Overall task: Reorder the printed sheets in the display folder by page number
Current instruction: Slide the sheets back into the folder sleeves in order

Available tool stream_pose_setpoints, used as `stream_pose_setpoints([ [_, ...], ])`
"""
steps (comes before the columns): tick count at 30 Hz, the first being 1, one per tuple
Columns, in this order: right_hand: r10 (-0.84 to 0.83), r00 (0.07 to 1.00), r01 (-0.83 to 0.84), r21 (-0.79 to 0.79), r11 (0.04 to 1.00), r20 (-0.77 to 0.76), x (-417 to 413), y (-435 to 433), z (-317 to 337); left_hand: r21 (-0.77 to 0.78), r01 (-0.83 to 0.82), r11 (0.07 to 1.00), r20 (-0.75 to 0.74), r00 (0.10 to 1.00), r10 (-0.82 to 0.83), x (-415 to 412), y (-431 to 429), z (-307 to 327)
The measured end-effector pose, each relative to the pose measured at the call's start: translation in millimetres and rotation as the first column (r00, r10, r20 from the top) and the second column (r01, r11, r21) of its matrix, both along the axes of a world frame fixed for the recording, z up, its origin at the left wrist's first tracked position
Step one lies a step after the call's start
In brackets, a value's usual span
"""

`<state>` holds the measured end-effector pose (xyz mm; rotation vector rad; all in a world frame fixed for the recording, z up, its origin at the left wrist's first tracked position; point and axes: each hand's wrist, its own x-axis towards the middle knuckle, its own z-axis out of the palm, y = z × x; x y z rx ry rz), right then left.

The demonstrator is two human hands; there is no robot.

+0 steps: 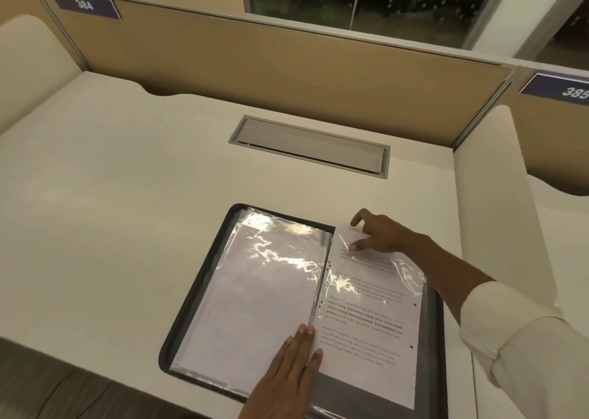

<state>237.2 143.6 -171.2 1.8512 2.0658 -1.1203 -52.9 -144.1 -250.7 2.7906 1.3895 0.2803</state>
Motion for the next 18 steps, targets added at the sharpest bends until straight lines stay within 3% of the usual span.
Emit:
stream_pose_setpoints([
  [7,-0.075,0.997,0.072,0.181,0.981,0.011,-15,-10,-11,-0.007,0.003,1.0,-0.013,1.0,-0.003,-2,-2,-2],
  [13,0.015,0.997,-0.012,0.047,0.999,-0.074,-15,-8,-7,0.05,-0.004,0.999,-0.017,1.0,0.005,-1,-2,-8],
  [18,-0.056,0.992,0.058,0.018,0.998,-0.114,-15,-16,-6,-0.005,-0.016,1.0,-0.007,1.0,0.016,-1,-1,-4],
])
